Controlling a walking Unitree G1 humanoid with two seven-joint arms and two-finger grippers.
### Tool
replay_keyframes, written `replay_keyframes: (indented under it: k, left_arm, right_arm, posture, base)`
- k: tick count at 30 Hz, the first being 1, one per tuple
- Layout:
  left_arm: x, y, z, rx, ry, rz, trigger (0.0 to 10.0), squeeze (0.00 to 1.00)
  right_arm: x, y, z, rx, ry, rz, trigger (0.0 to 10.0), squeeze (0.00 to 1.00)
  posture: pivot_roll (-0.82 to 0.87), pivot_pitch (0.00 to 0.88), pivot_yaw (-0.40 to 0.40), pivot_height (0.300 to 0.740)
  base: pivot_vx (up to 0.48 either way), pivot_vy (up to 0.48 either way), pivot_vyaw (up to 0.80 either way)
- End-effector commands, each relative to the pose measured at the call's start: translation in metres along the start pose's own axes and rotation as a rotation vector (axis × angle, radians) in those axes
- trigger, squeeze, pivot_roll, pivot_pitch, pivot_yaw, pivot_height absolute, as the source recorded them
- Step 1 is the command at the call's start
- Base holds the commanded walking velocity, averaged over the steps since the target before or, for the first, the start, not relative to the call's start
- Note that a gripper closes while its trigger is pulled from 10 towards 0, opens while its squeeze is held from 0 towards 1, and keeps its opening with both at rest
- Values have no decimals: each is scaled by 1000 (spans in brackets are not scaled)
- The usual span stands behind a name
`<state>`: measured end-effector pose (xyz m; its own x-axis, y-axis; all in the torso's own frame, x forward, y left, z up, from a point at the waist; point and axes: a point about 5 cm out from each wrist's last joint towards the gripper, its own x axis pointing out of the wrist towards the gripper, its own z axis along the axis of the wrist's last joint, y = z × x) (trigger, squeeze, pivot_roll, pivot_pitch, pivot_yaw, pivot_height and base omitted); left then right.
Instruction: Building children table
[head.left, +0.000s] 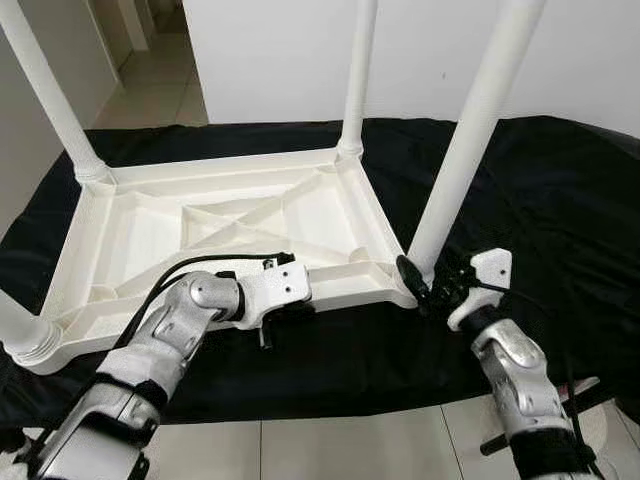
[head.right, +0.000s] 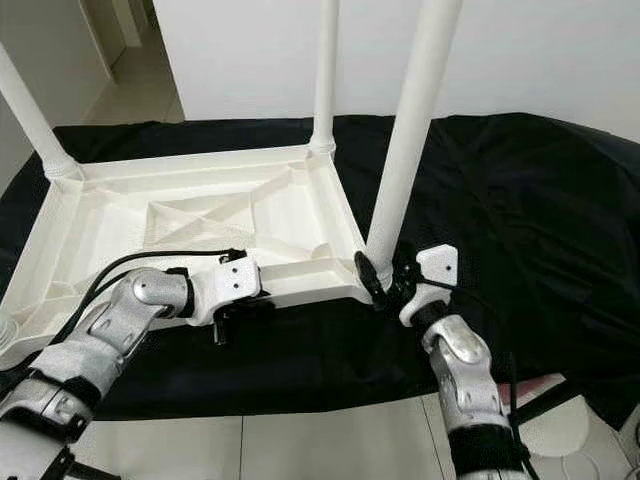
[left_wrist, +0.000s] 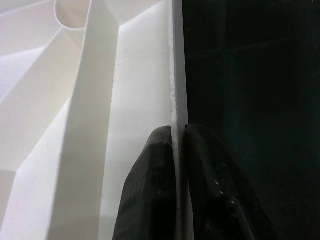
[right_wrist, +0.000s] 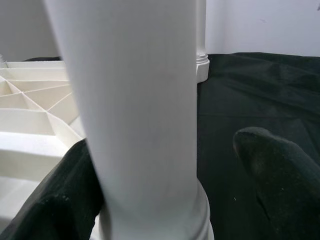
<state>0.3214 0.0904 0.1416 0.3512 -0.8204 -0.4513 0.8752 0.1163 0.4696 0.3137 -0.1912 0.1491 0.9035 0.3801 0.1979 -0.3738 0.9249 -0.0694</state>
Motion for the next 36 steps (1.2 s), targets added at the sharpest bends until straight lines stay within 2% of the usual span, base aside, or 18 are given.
replay_keyframes:
  k: [1, 3, 4, 5, 8, 10, 11, 15, 17, 19, 20, 21, 22, 23, 24, 25, 33, 36]
  left_arm:
    - [7, -10, 4, 13, -50, 15, 10000, 0]
    - [7, -11, 5, 14, -56, 10, 10000, 0]
    - [8, -13, 6, -4, -66, 12, 10000, 365]
    - [10, -14, 7, -24, -77, 24, 10000, 1000]
    - [12, -17, 11, -45, -100, 26, 10000, 1000]
    - [12, -20, 14, -20, -109, 34, 10000, 1000]
    - [13, -21, 15, -9, -114, 40, 10000, 0]
    - [13, -21, 18, -13, -131, 63, 10000, 0]
    - [13, -16, 25, -46, -182, 133, 10000, 0]
    - [12, -10, 33, -69, -231, 202, 10000, 0]
    - [11, -9, 37, -81, -255, 223, 10000, 0]
    - [11, -9, 37, -81, -255, 223, 10000, 0]
    - [10, -6, 42, -106, -285, 264, 10000, 0]
    - [10, -5, 43, -129, -291, 270, 10000, 0]
    - [10, -5, 43, -129, -291, 270, 10000, 0]
    - [10, -6, 44, -143, -297, 272, 10000, 0]
    - [11, -11, 51, -209, -332, 302, 10000, 0]
    - [11, -15, 50, -266, -344, 319, 10000, 0]
  right_arm:
    - [1, -1, -2, -9, 5, 7, 10000, 0]
    - [2, -2, -2, -10, 5, 9, 10000, 0]
    - [5, -2, -1, -17, 7, 26, 10000, 0]
    - [8, -2, 0, -22, 10, 40, 10000, 0]
    - [12, -4, 0, -22, 12, 62, 10000, 0]
    - [15, -5, 2, -30, 4, 74, 10000, 0]
    - [16, -5, 2, -37, 2, 82, 10000, 0]
    - [17, -4, 4, -43, -3, 97, 10000, 0]
    - [17, -4, 4, -35, -4, 125, 10000, 0]
    - [16, -4, 5, -24, -11, 145, 6784, 0]
    - [16, -4, 6, -21, -15, 153, 4784, 0]
    - [16, -4, 6, -21, -15, 153, 4784, 0]
    - [16, -5, 6, -25, -15, 154, 2941, 0]
    - [15, -5, 6, -24, -14, 154, 2078, 0]
    - [15, -5, 6, -24, -14, 154, 2078, 0]
    - [15, -6, 6, -22, -13, 157, 0, 0]
    - [13, -7, 5, -25, -9, 178, 0, 0]
    - [11, -4, 6, -25, -6, 181, 0, 0]
  posture:
    - [29, 97, 28, 740]
    - [29, 97, 28, 740]
    - [37, 97, 21, 740]
    - [41, 95, 16, 740]
    - [45, 95, 12, 740]
    - [46, 94, 11, 740]
    - [47, 92, 8, 740]
    - [47, 91, 6, 740]
    - [47, 89, 5, 740]
    - [46, 88, 3, 740]
    - [45, 87, 1, 740]
    - [45, 87, 1, 740]
    - [43, 86, 0, 740]
    - [43, 86, 0, 740]
    - [43, 86, 0, 740]
    - [41, 85, -3, 740]
    - [41, 86, -22, 740]
    - [35, 86, -36, 740]
  base:
    - [0, 0, 0]
    - [0, 0, 0]
    - [0, 0, 0]
    - [0, 0, 0]
    - [0, 0, 0]
    - [0, 0, 0]
    - [0, 0, 0]
    - [0, 0, 0]
    - [0, 0, 0]
    - [0, 0, 0]
    - [0, 0, 0]
    - [0, 0, 0]
    - [0, 0, 0]
    - [0, 0, 0]
    - [0, 0, 0]
    - [0, 0, 0]
    - [0, 0, 0]
    - [0, 0, 0]
